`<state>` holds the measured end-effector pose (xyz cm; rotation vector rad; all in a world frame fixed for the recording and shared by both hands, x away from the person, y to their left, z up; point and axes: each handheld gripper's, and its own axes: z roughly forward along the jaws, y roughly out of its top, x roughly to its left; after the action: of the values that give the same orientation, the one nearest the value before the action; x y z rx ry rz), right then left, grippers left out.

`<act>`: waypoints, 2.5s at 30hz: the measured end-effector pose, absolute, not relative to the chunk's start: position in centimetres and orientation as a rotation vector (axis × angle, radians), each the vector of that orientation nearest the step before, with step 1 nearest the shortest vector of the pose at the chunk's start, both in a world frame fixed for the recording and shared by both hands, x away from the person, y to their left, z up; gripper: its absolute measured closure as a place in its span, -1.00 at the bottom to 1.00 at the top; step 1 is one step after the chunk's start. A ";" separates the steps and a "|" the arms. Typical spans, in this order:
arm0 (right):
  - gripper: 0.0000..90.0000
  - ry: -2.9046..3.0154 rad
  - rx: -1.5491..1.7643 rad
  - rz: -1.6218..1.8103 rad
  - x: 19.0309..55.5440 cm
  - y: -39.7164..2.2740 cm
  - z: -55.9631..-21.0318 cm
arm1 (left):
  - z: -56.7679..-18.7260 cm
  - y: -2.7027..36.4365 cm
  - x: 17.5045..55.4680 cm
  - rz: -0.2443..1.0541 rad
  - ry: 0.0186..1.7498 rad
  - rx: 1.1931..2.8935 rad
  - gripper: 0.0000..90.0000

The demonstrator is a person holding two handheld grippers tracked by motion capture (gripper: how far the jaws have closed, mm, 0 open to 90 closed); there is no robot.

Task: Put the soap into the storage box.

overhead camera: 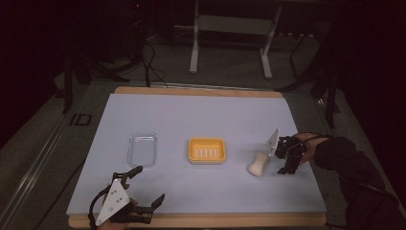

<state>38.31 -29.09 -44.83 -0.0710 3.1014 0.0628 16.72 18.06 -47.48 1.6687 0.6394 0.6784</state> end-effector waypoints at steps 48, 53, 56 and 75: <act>-0.42 3.016 -0.592 -0.056 38.6 -23.0 -48.0 | -48.0 18.7 15.8 0.726 0.704 1.684 -1.00; -0.27 3.040 -0.597 -0.029 38.9 -22.9 -48.5 | -48.0 18.7 15.7 0.722 0.695 1.687 -1.00; -0.10 3.078 -0.583 0.003 39.2 -23.1 -48.9 | -48.0 18.7 15.7 0.722 0.693 1.686 -1.00; 0.09 3.243 -0.309 0.229 40.9 -25.2 -48.5 | -48.0 18.7 15.7 0.719 0.689 1.687 -1.00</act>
<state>40.86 -25.24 -48.48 -0.3091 3.2434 0.2291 15.74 18.72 -48.00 1.6874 0.6891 0.7194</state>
